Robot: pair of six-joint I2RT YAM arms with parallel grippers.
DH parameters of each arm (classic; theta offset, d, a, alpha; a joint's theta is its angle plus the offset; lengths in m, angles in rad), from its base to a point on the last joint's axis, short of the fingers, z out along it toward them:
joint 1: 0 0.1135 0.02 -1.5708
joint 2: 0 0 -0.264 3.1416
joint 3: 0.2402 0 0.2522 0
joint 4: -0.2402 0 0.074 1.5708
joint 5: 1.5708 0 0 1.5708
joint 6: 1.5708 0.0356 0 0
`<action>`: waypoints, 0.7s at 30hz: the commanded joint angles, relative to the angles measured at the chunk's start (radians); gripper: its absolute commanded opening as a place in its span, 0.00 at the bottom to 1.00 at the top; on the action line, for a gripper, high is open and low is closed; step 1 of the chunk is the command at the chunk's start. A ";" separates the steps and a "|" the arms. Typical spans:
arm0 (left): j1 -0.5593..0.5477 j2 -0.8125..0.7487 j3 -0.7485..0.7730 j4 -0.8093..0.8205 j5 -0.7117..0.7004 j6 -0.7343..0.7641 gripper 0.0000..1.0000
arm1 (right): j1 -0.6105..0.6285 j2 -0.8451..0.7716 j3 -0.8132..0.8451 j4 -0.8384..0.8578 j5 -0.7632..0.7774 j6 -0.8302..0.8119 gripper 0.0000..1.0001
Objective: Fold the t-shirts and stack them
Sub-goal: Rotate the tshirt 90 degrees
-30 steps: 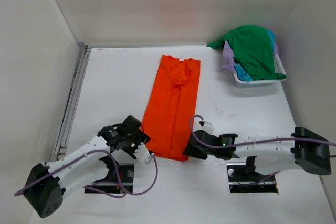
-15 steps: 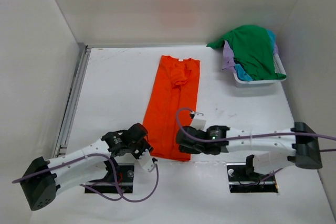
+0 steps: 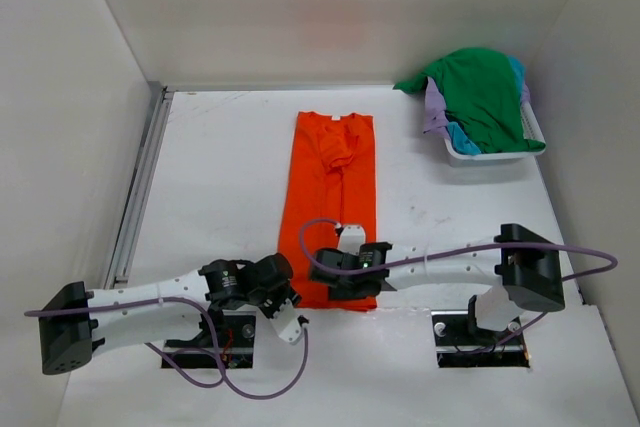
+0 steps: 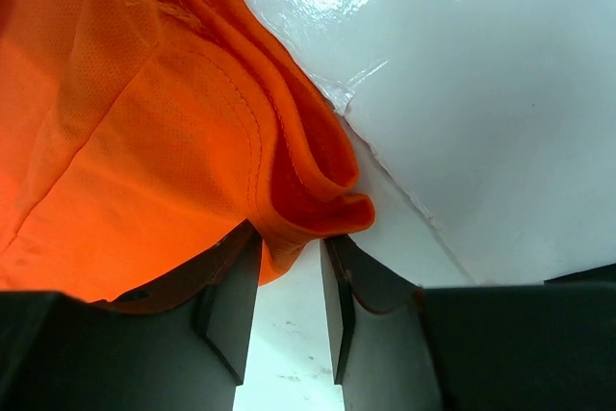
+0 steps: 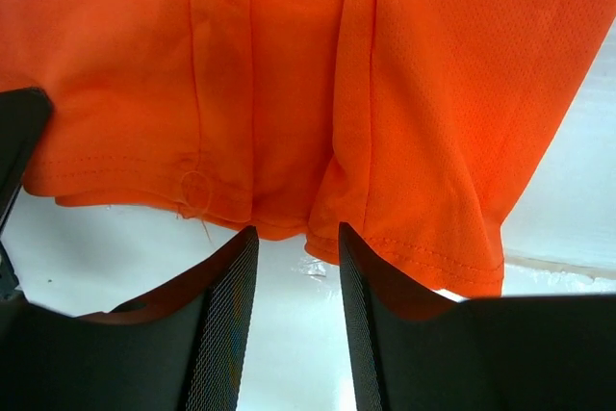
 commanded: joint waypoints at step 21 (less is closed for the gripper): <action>-0.007 -0.004 0.019 -0.017 0.014 -0.093 0.31 | 0.025 0.057 0.018 0.010 -0.052 -0.005 0.00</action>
